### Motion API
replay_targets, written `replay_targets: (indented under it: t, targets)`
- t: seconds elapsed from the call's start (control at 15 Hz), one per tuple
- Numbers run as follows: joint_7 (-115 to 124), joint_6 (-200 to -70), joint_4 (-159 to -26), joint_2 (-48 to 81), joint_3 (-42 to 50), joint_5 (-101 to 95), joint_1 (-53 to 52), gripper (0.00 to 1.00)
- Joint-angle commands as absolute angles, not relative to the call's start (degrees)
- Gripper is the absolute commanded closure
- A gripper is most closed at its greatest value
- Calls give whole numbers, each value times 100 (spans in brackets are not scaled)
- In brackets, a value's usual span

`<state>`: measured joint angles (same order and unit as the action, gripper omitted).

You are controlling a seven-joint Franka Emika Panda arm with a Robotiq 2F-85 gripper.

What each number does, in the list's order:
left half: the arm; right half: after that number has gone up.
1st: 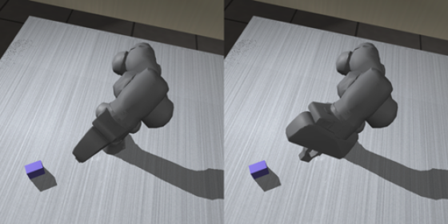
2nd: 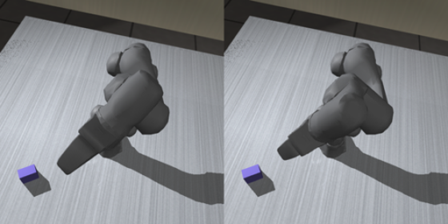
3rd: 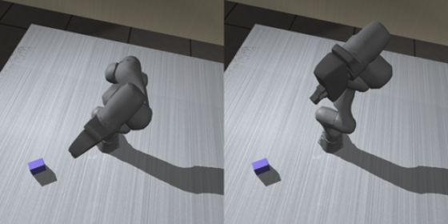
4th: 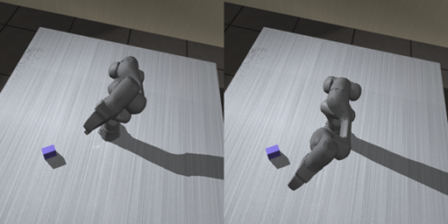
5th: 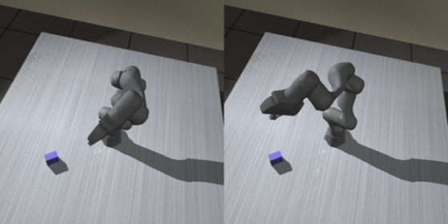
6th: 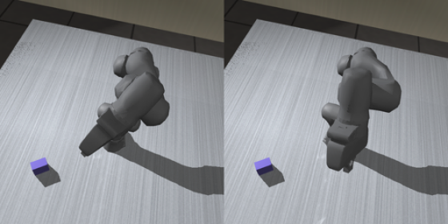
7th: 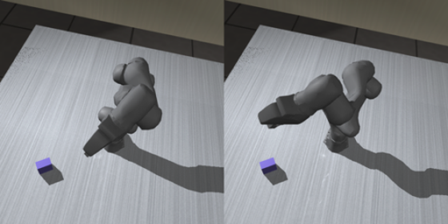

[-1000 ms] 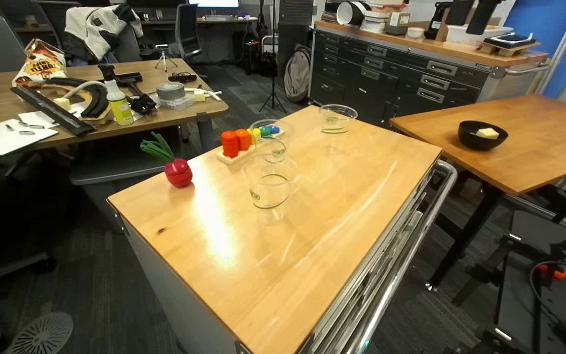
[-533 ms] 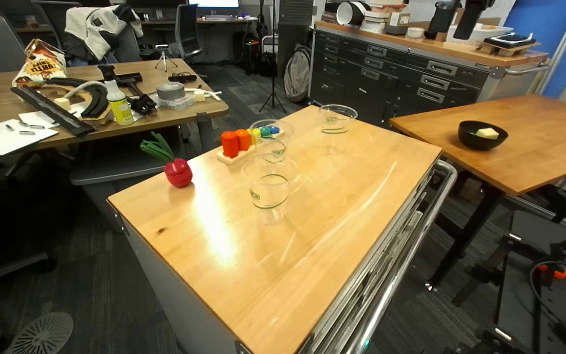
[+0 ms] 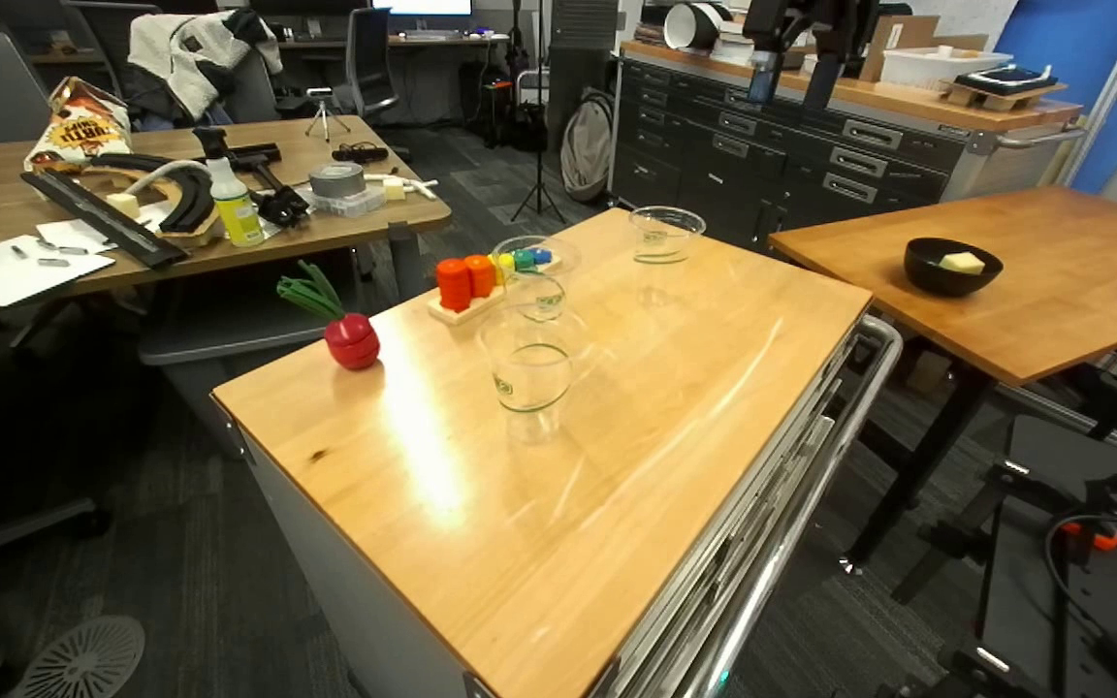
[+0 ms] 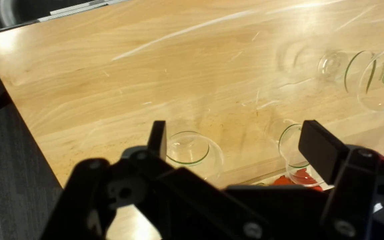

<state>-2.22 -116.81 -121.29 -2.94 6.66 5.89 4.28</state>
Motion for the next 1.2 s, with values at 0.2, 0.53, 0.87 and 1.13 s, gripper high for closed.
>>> replay_targets:
  t: [0.2, 0.53, 0.87, 1.13]
  targets:
    - [1, -11874, -11195, 936, 676, 294, 585, 0]
    - [214, -12196, -10833, 1627, 715, 104, 658, 0]
    - [121, -12334, -10552, 2150, 657, 320, 745, 0]
    - [231, -12656, -10341, 2469, 665, 357, 754, 0]
